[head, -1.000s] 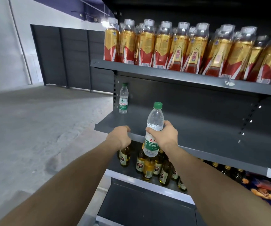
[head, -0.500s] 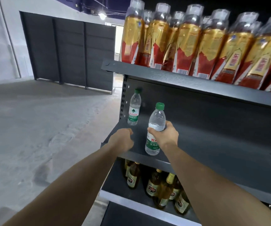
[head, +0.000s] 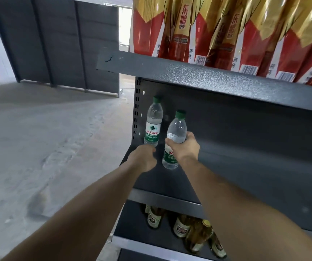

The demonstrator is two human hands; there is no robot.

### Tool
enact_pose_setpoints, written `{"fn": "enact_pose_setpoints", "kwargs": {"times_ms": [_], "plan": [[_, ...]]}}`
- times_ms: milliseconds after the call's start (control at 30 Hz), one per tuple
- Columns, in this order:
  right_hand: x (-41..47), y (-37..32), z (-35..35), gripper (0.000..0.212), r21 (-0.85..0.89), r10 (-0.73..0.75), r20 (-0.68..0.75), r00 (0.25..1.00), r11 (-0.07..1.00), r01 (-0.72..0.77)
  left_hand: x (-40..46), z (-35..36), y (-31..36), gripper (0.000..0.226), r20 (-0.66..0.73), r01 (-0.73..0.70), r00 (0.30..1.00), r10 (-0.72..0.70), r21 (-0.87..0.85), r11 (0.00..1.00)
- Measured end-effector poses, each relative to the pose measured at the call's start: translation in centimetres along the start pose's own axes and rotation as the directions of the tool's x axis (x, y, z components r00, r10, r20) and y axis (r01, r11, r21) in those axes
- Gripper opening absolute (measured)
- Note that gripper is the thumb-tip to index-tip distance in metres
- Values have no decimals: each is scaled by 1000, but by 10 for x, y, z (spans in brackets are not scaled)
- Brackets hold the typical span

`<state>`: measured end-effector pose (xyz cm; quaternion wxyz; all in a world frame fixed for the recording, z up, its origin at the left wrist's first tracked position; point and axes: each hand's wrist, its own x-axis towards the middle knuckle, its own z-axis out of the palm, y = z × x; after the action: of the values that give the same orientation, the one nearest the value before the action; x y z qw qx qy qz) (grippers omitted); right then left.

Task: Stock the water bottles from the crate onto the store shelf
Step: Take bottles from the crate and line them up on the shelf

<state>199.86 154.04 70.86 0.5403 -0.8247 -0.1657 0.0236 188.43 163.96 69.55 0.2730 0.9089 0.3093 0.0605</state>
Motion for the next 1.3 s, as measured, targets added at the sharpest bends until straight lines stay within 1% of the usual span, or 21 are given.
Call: {"fn": "enact_pose_setpoints", "kwargs": {"times_ms": [133, 233, 467, 567, 767, 967, 1067, 1167, 1300], "plan": [[14, 1, 11, 54, 5, -6, -22, 1000, 1000, 7, 16, 1, 1, 48, 2, -35, 999, 35, 30, 999], [21, 1, 18, 52, 13, -10, -36, 999, 1000, 11, 24, 1, -1, 50, -6, -50, 999, 51, 34, 998], [38, -4, 36, 63, 13, 26, -45, 999, 1000, -26, 38, -2, -9, 52, 2, -72, 997, 72, 10, 997], [47, -6, 43, 61, -13, 36, -42, 998, 999, -37, 43, -3, -13, 51, -4, -78, 997, 78, 11, 997], [66, -8, 53, 61, -80, 38, -30, 999, 996, -41, 59, -2, -18, 50, 11, -56, 998, 56, 13, 998], [77, -6, 61, 64, -30, 14, -49, 999, 999, -16, 70, 6, -22, 51, 24, -27, 999, 28, -16, 999], [82, -4, 63, 65, -10, -2, -58, 998, 1000, 1, 72, 8, -24, 52, 32, -36, 999, 36, -15, 999], [82, -3, 62, 66, 4, -12, -56, 998, 1000, 12, 72, 8, -26, 48, 21, -30, 999, 30, 3, 1000], [81, -4, 59, 68, -25, -2, -31, 1000, 1000, 2, 69, 9, -26, 44, 13, -6, 1000, 6, 17, 1000]]}}
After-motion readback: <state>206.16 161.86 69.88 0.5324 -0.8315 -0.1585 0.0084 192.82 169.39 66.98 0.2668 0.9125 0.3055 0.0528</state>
